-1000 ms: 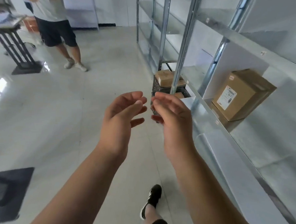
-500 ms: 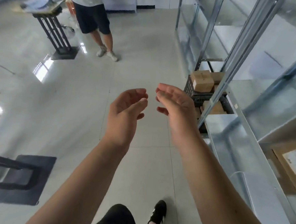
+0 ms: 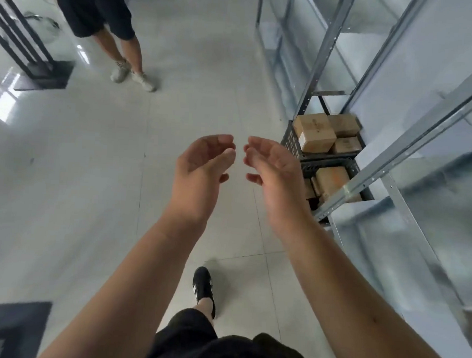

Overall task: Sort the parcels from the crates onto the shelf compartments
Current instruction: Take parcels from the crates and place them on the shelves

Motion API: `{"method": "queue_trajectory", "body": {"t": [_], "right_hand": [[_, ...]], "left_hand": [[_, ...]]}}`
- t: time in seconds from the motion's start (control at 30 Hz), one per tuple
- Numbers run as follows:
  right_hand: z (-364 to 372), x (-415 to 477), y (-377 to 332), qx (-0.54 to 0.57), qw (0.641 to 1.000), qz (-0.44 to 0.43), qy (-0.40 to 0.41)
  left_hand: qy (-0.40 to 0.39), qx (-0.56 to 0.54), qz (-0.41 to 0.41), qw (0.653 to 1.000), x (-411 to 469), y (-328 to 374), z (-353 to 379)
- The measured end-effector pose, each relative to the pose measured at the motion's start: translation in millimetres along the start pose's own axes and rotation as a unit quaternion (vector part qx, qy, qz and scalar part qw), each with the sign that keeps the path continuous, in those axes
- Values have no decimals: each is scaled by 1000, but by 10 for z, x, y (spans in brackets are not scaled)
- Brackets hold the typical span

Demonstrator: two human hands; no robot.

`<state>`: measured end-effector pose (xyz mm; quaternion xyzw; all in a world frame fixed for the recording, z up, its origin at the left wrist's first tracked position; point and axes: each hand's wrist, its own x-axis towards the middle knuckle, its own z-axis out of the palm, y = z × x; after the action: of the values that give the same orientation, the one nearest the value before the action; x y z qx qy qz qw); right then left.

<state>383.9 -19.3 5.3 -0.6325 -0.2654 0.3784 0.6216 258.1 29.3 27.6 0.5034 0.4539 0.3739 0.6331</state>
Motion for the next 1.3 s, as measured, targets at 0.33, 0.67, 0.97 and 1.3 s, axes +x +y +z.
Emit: {"method": "queue_trajectory", "body": {"t": [0.33,0.67,0.97,1.3], "right_hand": [[380,1613,-252,7,994,19,103],[-475,3183,127,87,975,124,163],[-1260,4280,316,129,956,177,196],[-2213,4763,677,161,891,255,341]], "left_hand": [[-101,29,-72,992,1915,243,309],[-173,141,-51,973,3358,30,1517],[-275,291,-31,916,4330,-174,2708],[-465,394,-47,792,5067,-699,4017]]}}
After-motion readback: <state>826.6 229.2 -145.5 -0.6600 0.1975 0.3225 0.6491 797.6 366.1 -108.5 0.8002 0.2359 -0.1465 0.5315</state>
